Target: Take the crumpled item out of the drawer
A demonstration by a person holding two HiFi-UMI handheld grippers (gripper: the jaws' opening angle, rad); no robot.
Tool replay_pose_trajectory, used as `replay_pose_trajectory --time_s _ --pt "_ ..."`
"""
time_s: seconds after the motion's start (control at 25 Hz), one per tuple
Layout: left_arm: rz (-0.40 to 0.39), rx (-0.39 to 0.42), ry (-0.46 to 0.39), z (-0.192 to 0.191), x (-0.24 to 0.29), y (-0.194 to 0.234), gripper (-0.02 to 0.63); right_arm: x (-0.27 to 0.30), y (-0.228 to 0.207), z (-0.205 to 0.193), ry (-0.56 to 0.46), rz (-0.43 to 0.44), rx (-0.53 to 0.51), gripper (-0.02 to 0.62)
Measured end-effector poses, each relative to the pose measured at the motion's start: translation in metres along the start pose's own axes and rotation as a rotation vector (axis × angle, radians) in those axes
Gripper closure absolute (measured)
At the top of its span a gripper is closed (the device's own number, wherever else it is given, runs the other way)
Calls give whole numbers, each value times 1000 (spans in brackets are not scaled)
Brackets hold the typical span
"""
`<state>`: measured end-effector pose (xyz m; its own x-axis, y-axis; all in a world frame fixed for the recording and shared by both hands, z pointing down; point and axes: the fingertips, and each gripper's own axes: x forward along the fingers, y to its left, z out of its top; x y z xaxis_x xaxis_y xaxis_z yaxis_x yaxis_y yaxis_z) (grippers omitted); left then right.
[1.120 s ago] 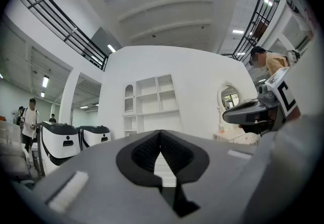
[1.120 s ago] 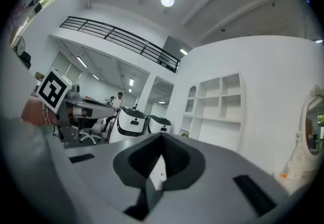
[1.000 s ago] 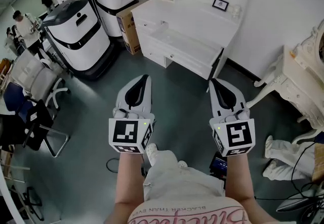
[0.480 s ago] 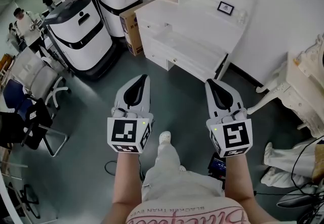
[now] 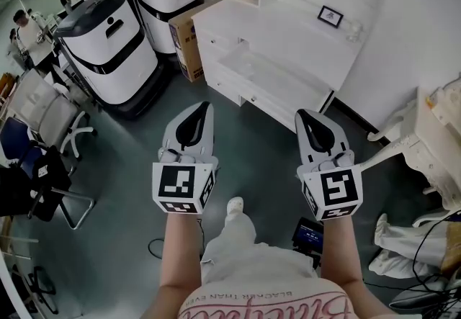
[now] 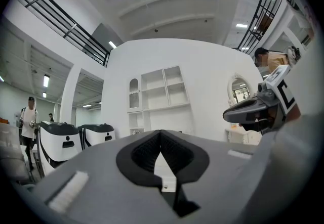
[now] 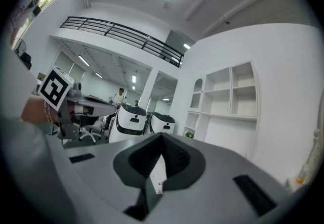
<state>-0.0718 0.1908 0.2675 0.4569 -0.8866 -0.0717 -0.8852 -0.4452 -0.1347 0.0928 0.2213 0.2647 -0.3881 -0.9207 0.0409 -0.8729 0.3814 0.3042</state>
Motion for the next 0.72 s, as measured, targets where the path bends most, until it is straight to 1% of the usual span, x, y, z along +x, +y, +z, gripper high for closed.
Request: replay_pose_trajectory --time_s 0.36,0.56,0.72 --pt "-18 -8 2 -12 85 63 595 98 -20 -7 45 -3 4 589" --pt "-32 -22 3 -19 124 100 595 147 -32 -6 64 -33 -1 589" --pt "-42 -33 -1 -22 146 124 595 175 -36 -7 75 -58 2 589"
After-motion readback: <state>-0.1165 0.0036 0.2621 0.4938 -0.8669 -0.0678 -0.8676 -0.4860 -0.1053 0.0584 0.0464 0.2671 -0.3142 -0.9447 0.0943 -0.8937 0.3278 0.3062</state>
